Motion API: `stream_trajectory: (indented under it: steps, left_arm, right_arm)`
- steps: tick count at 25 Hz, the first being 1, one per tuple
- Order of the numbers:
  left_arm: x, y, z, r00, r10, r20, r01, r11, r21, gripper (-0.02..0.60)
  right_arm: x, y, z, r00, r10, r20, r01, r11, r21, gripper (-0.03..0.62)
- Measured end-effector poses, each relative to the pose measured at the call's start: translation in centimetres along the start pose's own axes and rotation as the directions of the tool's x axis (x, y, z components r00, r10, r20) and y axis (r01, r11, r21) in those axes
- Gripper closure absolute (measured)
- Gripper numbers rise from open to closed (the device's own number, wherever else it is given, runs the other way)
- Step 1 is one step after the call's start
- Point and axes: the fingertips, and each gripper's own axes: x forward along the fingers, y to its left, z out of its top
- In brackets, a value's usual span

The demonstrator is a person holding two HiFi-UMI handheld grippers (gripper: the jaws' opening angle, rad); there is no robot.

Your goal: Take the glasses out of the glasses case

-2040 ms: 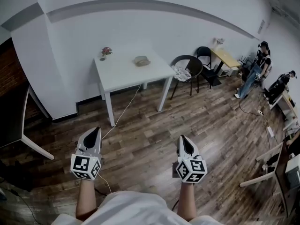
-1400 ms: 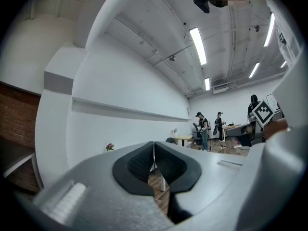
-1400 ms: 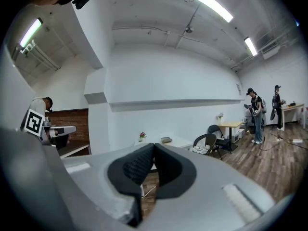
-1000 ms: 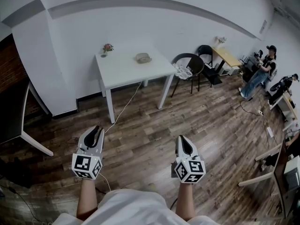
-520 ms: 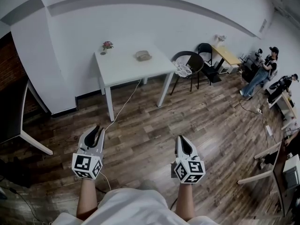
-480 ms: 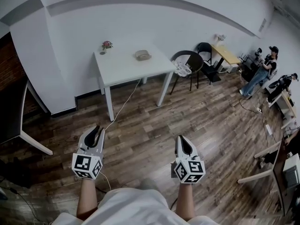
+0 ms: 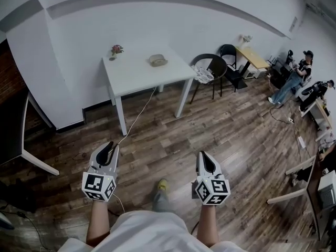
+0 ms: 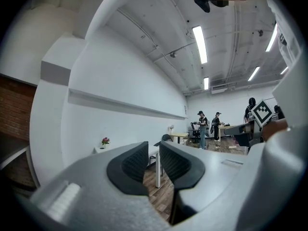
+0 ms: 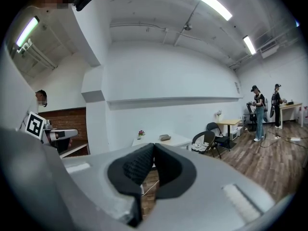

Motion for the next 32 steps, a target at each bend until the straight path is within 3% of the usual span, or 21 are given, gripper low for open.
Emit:
stream_trajectory:
  steps: [17,24,32]
  left_arm:
    - [6.6,2.6,-0.7,0.997,0.07,-0.015,-0.07,0.997,-0.013,0.502]
    - [11.6,4.5,-1.3,0.993,0.12,-0.01,-0.12,0.993,-0.005,0.502]
    - [19.5,3.9,-1.6,0.993,0.119,-0.02,-0.118,0.993,0.015,0.502]
  right_arm:
    - [8.0,-3.5,0.9,0.999,0.04,-0.01,-0.04,0.999,0.004,0.591]
    - [14.1,-6.0,1.7,0.997,0.071,0.003,-0.071,0.997,0.004,0.591]
    - [20.5,-10.5,2.1,0.996,0.092,0.005,-0.092,0.995,0.033,0.591]
